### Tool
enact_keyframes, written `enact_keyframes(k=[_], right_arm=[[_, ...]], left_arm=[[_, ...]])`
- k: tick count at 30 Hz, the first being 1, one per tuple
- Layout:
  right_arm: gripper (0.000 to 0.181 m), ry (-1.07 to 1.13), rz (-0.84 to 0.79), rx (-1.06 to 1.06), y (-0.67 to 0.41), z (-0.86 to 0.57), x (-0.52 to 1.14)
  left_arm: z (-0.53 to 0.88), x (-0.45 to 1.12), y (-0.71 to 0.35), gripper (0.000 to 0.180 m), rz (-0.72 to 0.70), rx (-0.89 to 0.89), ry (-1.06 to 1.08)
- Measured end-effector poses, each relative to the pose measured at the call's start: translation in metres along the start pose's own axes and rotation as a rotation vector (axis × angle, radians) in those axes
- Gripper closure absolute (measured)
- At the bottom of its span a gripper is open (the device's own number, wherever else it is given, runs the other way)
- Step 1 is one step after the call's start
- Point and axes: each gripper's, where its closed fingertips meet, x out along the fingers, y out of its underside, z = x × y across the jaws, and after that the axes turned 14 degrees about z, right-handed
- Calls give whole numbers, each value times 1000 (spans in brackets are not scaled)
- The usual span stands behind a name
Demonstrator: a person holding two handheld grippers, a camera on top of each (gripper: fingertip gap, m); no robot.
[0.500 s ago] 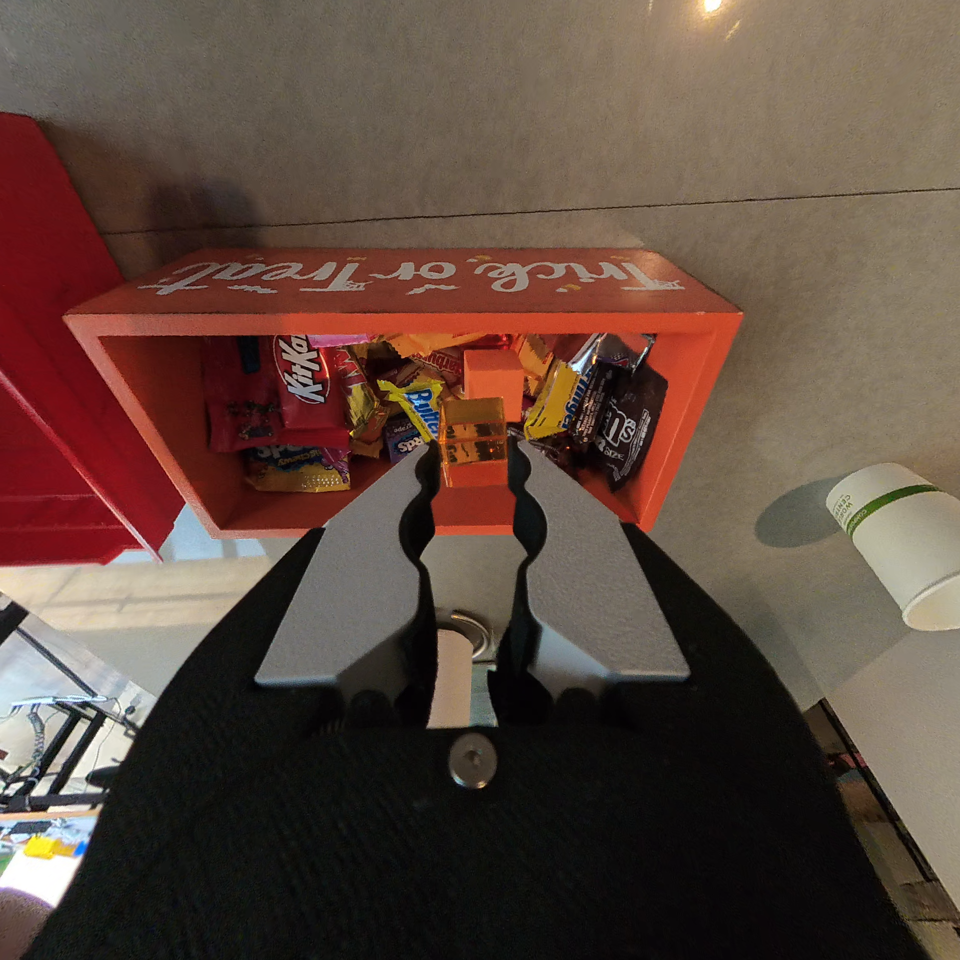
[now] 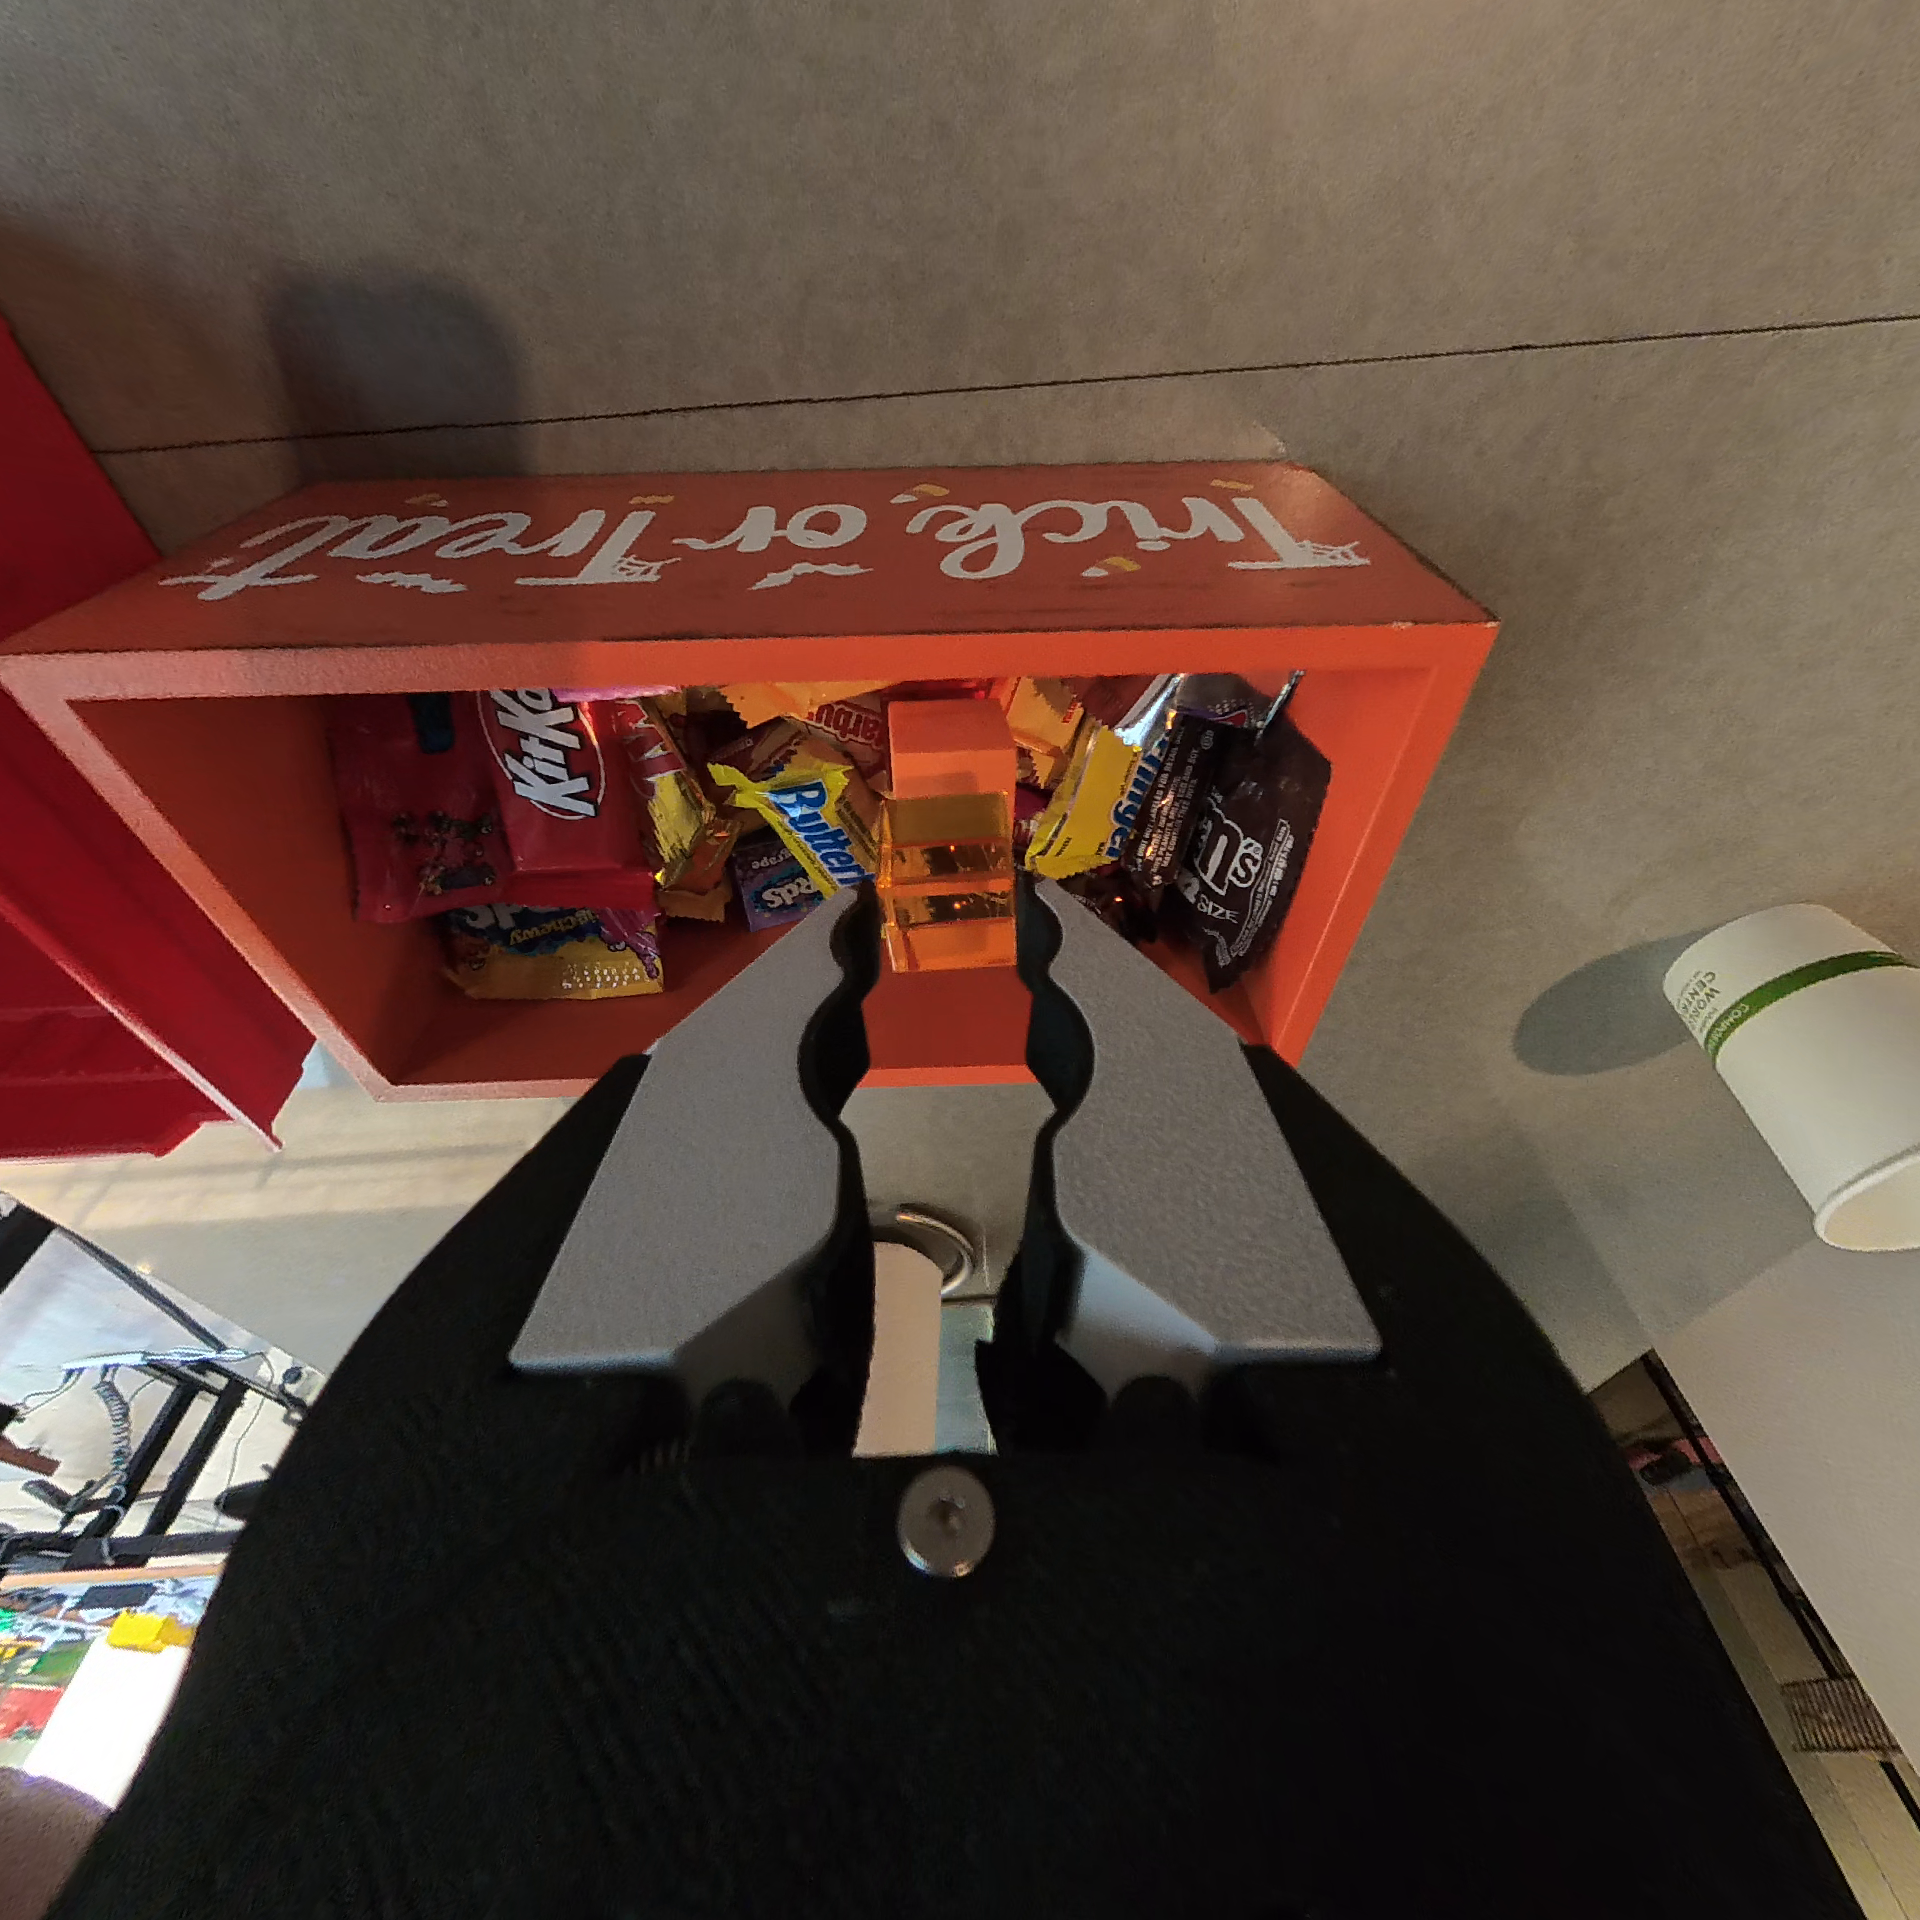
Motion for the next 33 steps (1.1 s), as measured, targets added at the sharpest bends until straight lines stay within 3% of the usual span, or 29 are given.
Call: enact_keyframes(k=[24, 33], right_arm=[[156, 9, 76, 9, -4, -1, 8], [146, 17, 56, 14, -8, -2, 4]], left_arm=[[-1, 0, 2, 139, 7, 9, 4], [-1, -1, 1, 139, 2, 7, 3]])
